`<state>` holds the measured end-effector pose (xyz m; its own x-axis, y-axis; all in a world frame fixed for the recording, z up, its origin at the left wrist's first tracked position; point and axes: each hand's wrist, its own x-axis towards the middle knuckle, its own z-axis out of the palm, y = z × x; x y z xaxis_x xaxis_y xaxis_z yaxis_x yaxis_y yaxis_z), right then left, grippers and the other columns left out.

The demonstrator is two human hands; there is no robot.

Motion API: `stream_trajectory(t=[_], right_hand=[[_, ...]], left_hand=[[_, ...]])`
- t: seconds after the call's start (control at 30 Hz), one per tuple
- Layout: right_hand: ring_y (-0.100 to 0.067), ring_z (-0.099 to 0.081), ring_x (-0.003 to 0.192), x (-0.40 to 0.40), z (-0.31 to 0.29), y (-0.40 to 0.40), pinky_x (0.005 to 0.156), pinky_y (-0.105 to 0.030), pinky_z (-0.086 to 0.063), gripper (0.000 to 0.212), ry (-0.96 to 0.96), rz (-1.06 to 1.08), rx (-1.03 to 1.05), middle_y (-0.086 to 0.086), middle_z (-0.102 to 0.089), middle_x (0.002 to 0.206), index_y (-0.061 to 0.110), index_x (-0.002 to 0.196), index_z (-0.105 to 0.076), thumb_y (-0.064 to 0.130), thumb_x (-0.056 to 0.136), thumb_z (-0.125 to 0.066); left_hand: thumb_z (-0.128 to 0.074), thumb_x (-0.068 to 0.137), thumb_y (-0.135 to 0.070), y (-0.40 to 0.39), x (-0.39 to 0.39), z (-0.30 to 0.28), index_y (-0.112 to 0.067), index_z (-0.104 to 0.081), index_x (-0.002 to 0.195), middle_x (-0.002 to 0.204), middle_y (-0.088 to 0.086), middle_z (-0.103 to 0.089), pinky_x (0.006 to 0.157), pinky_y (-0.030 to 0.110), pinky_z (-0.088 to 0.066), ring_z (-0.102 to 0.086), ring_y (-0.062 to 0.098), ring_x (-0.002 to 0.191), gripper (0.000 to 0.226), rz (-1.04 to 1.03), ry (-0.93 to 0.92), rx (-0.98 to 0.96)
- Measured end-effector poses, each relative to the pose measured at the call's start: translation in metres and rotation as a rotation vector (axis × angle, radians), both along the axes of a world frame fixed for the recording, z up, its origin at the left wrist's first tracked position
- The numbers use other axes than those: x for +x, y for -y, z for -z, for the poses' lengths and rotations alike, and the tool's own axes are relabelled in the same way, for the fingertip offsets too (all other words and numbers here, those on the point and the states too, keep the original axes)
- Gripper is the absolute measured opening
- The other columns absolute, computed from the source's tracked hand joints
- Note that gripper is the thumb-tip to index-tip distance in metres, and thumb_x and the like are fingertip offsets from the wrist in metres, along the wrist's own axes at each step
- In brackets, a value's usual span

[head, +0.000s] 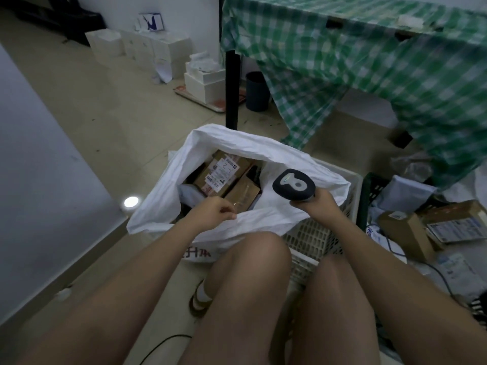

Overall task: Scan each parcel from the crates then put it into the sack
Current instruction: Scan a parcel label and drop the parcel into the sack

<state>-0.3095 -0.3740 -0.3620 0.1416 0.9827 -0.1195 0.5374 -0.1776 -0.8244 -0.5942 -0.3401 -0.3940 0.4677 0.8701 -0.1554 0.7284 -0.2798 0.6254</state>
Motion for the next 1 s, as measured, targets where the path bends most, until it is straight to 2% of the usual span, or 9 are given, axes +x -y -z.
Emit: stream_trajectory(t=[0.13, 0.27, 0.33, 0.47, 0.57, 0.67, 0.77, 0.87, 1.0], right_hand=[[-0.015, -0.056, 0.101, -0.008, 0.004, -0.001, 0.084, -0.027, -0.044, 0.044, -0.058, 0.01, -0.002, -0.004, -0.062, 0.105, 0.006, 0.12, -0.062, 0.002, 0.079, -0.075], [-0.018, -0.06, 0.101, -0.007, 0.01, -0.001, 0.076, -0.023, -0.045, 0.042, -0.094, 0.029, 0.01, -0.004, -0.065, 0.103, 0.006, 0.116, -0.064, -0.003, 0.077, -0.075], [-0.017, -0.059, 0.102, -0.007, 0.013, -0.002, 0.074, -0.02, -0.045, 0.045, -0.086, 0.002, -0.004, -0.003, -0.064, 0.106, 0.006, 0.119, -0.062, -0.003, 0.077, -0.075], [-0.024, -0.057, 0.114, -0.009, 0.015, -0.015, 0.093, -0.036, -0.048, 0.057, -0.035, 0.0, 0.013, -0.01, -0.063, 0.122, 0.009, 0.128, -0.057, 0.004, 0.075, -0.078], [-0.028, -0.052, 0.124, -0.023, 0.001, -0.038, 0.101, -0.035, -0.043, 0.062, -0.049, -0.021, 0.045, -0.013, -0.057, 0.133, 0.006, 0.133, -0.051, 0.001, 0.077, -0.076], [-0.027, -0.051, 0.125, -0.037, -0.018, -0.062, 0.097, -0.029, -0.041, 0.063, -0.007, -0.118, 0.042, -0.011, -0.056, 0.134, 0.008, 0.134, -0.05, 0.001, 0.077, -0.076], [-0.025, -0.052, 0.122, -0.044, -0.031, -0.08, 0.093, -0.031, -0.043, 0.066, 0.123, -0.161, 0.037, -0.006, -0.058, 0.131, 0.016, 0.136, -0.049, 0.009, 0.076, -0.077], [-0.029, -0.056, 0.116, -0.05, -0.059, -0.102, 0.092, -0.039, -0.047, 0.066, 0.206, -0.037, 0.139, -0.005, -0.061, 0.128, 0.023, 0.136, -0.048, 0.017, 0.077, -0.075], [-0.032, -0.057, 0.109, -0.058, -0.138, -0.145, 0.085, -0.043, -0.05, 0.057, 0.124, 0.185, 0.393, -0.009, -0.062, 0.123, 0.021, 0.135, -0.046, 0.013, 0.082, -0.066]], left_hand=[[-0.069, 0.086, -0.036, 0.001, 0.006, 0.016, -0.01, -0.064, 0.086, 0.081, 0.001, -0.061, 0.067, 0.033, -0.042, -0.055, 0.02, 0.078, 0.026, -0.005, -0.186, -0.011], [-0.069, 0.085, -0.038, -0.003, 0.015, 0.024, -0.016, -0.069, 0.102, 0.103, 0.004, -0.062, 0.081, 0.035, -0.048, -0.056, 0.022, 0.101, 0.027, -0.092, -0.318, 0.101], [-0.062, 0.092, -0.032, -0.006, 0.019, 0.02, -0.016, -0.069, 0.101, 0.101, 0.003, -0.067, 0.073, 0.03, -0.045, -0.061, 0.021, 0.097, 0.02, -0.137, -0.275, 0.126], [-0.05, 0.098, -0.026, -0.01, 0.025, -0.009, -0.016, -0.066, 0.098, 0.1, 0.001, -0.067, 0.068, 0.03, -0.042, -0.061, 0.022, 0.095, 0.019, -0.153, -0.185, 0.361], [-0.051, 0.097, -0.022, -0.013, 0.023, -0.033, -0.014, -0.065, 0.093, 0.097, 0.001, -0.067, 0.068, 0.033, -0.046, -0.061, 0.022, 0.093, 0.017, -0.159, -0.097, 0.48], [-0.054, 0.096, -0.021, -0.022, 0.018, -0.056, -0.011, -0.068, 0.095, 0.098, 0.004, -0.068, 0.066, 0.032, -0.043, -0.062, 0.025, 0.092, 0.017, -0.198, -0.022, 0.574], [-0.053, 0.097, -0.023, -0.034, 0.016, -0.078, -0.011, -0.067, 0.096, 0.098, 0.005, -0.066, 0.063, 0.029, -0.032, -0.06, 0.027, 0.093, 0.018, -0.257, -0.004, 0.61], [-0.052, 0.097, -0.024, -0.052, 0.018, -0.103, -0.013, -0.066, 0.098, 0.101, 0.005, -0.066, 0.066, 0.03, -0.033, -0.059, 0.027, 0.096, 0.018, -0.318, 0.013, 0.601], [-0.051, 0.098, -0.027, -0.083, 0.031, -0.161, -0.013, -0.065, 0.095, 0.099, 0.004, -0.066, 0.067, 0.032, -0.036, -0.058, 0.026, 0.095, 0.02, -0.4, 0.077, 0.689]])
